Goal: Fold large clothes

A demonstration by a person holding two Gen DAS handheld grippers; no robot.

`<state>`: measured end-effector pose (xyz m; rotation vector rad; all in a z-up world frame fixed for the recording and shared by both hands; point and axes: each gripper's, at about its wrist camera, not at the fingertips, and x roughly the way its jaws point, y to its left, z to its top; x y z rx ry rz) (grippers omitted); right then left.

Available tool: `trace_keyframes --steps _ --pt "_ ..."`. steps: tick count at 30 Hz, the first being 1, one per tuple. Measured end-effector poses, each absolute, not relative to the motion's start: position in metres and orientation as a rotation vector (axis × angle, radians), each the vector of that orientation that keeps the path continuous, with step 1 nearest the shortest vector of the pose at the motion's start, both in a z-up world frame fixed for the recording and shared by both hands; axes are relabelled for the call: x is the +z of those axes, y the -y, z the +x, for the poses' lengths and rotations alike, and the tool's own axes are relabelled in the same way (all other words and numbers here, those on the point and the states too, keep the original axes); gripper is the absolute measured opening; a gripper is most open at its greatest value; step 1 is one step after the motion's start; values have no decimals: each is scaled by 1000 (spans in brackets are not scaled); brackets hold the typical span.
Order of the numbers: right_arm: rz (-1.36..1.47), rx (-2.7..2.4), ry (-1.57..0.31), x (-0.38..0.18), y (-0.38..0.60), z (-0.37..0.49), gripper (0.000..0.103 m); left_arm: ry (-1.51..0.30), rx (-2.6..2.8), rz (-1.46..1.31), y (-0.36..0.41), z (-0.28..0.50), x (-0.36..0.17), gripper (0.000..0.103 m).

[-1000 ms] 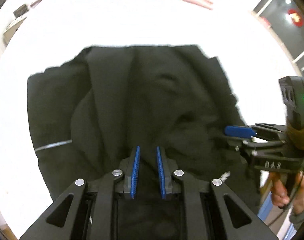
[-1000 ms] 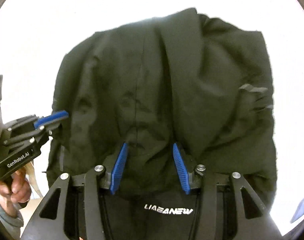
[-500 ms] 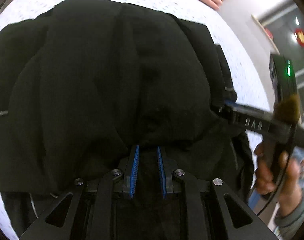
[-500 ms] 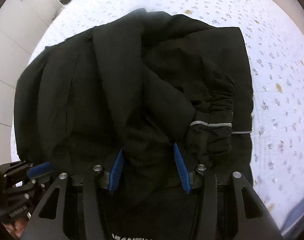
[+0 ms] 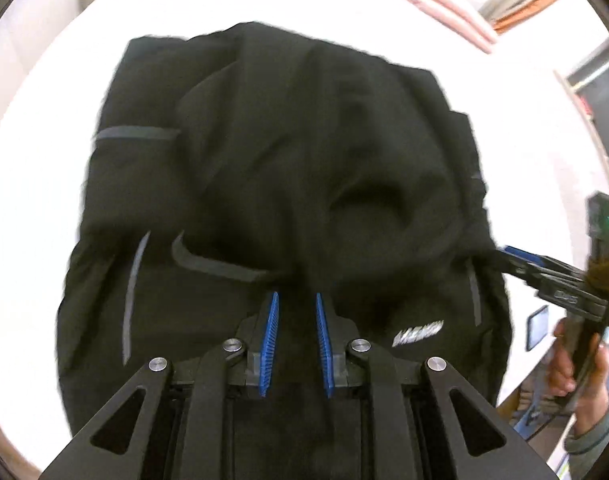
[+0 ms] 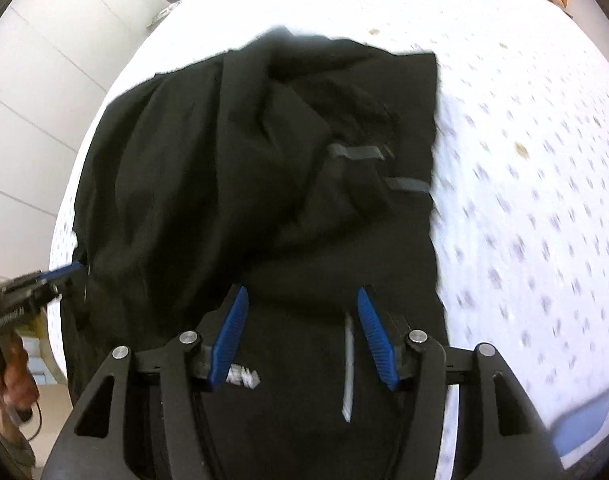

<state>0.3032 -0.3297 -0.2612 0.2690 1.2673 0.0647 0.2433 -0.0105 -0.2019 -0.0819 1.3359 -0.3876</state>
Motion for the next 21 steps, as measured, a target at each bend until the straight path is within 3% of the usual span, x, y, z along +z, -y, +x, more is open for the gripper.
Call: trace_keyframes --steps 21 --pt "457 -134 -1380 -313 399 159 62 -1445 -94 -77 -130 172 -239 21"
